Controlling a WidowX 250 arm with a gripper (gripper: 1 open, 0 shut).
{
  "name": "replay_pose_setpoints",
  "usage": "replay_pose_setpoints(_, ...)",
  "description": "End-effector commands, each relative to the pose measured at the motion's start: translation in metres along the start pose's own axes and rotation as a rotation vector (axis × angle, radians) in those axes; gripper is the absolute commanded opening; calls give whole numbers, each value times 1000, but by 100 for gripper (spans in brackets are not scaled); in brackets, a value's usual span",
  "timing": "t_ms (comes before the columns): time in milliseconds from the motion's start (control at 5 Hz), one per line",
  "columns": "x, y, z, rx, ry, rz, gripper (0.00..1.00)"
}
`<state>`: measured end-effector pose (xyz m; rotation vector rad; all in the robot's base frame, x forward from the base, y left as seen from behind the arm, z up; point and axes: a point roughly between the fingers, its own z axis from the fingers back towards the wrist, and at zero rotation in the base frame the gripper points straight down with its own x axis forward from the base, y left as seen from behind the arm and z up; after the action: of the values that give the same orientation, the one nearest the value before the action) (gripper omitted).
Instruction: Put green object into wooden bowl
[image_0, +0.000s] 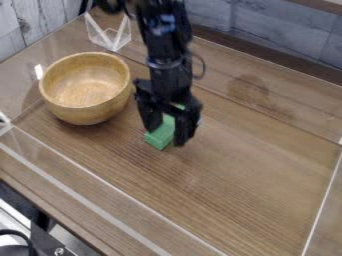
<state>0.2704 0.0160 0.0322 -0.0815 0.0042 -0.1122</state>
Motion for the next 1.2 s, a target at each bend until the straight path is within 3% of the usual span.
replay_pose_setpoints(0, 8, -1, -3, 6, -29, -8, 100)
replay_pose_setpoints(200, 11, -1, -7, 10, -37, 6, 100)
replay_pose_setpoints(600, 16, 21, -14, 13, -47, 50, 100)
replay_pose_setpoints(800, 17, 18, -11, 9, -48, 42, 0)
replay_pose_setpoints(1000, 16, 14, -9, -6, -46, 22, 0)
